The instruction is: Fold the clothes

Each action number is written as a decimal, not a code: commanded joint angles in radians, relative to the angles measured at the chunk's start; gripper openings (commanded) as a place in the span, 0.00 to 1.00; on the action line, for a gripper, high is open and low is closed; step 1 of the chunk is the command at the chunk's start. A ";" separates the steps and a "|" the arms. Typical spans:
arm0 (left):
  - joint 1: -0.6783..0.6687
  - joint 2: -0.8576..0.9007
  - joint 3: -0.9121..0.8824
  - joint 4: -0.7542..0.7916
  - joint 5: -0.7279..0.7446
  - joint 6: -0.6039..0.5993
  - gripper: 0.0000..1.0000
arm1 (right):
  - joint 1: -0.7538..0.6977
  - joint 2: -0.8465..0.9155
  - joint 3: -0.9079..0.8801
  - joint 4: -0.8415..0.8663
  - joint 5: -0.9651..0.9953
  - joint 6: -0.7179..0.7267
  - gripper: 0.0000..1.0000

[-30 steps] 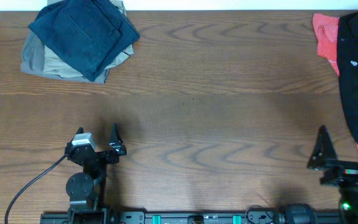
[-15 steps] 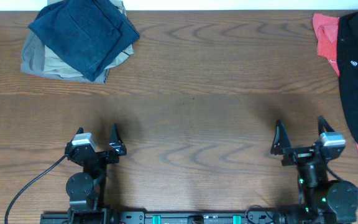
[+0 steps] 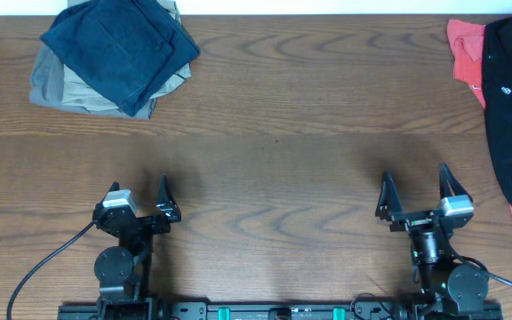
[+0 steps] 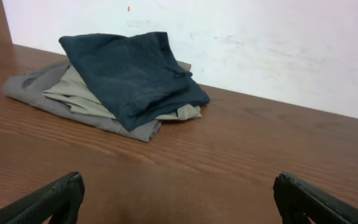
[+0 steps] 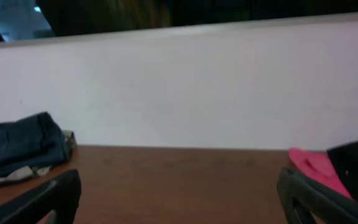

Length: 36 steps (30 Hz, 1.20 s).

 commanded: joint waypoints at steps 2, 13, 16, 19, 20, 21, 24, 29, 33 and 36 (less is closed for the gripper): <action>-0.003 -0.006 -0.017 -0.037 -0.024 0.013 0.98 | 0.011 -0.009 -0.051 0.061 -0.012 -0.013 0.99; -0.003 -0.006 -0.017 -0.037 -0.024 0.013 0.98 | 0.010 -0.009 -0.050 -0.039 -0.008 -0.058 0.99; -0.003 -0.006 -0.017 -0.037 -0.024 0.013 0.98 | 0.009 -0.009 -0.050 -0.116 -0.008 -0.058 0.99; -0.003 -0.006 -0.017 -0.037 -0.024 0.013 0.98 | 0.009 -0.009 -0.050 -0.197 -0.008 -0.058 0.99; -0.003 -0.006 -0.017 -0.037 -0.024 0.013 0.98 | 0.009 -0.009 -0.050 -0.217 -0.008 -0.058 0.99; -0.003 -0.006 -0.017 -0.037 -0.024 0.013 0.98 | 0.009 -0.009 -0.049 -0.226 -0.008 -0.058 0.99; -0.003 -0.006 -0.017 -0.037 -0.024 0.013 0.98 | 0.009 -0.009 -0.050 -0.224 -0.012 -0.049 0.99; -0.003 -0.006 -0.017 -0.037 -0.024 0.013 0.98 | 0.009 -0.009 -0.050 -0.224 -0.011 -0.047 0.99; -0.003 -0.006 -0.017 -0.037 -0.024 0.013 0.98 | 0.010 -0.008 -0.049 -0.224 -0.011 -0.047 0.99; -0.003 -0.006 -0.017 -0.037 -0.024 0.013 0.98 | 0.010 -0.008 -0.049 -0.224 -0.011 -0.047 0.99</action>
